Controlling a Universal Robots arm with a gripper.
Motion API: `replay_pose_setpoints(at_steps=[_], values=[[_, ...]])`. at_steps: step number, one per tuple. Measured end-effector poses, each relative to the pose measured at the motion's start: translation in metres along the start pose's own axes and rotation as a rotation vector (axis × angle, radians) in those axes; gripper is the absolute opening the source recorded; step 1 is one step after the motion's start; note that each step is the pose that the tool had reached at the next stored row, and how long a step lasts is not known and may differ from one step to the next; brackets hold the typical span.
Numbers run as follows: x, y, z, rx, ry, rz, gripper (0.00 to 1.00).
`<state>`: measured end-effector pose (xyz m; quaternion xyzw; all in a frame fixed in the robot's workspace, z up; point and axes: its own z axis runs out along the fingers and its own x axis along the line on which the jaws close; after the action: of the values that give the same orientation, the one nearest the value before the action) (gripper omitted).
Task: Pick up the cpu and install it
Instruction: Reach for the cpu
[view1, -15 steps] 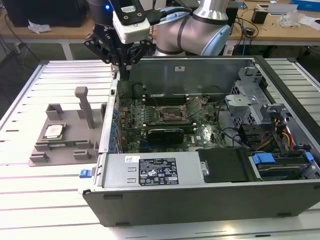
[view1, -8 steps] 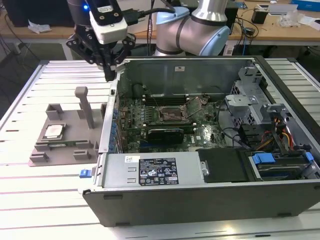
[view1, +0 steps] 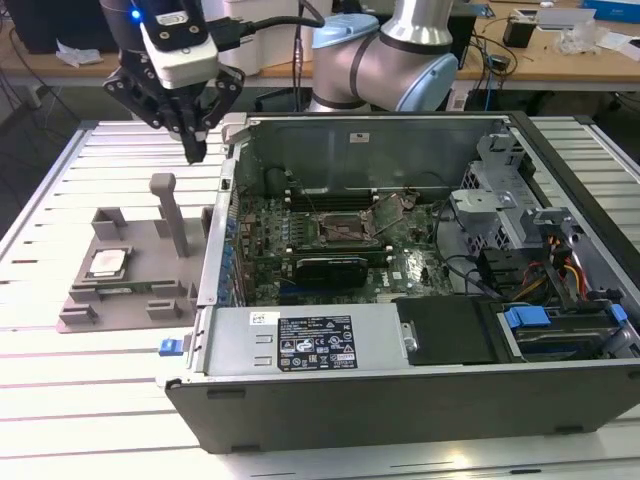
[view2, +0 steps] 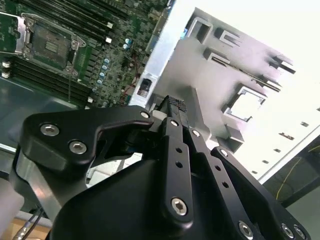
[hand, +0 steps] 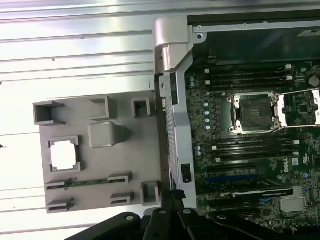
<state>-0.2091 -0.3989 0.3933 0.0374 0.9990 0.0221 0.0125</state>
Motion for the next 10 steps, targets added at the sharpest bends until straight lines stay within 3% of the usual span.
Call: replay_pose_setpoints(at_steps=[10], values=[[0.0246, -0.0018, -0.0007, 0.0, 0.0, 0.0, 0.11]])
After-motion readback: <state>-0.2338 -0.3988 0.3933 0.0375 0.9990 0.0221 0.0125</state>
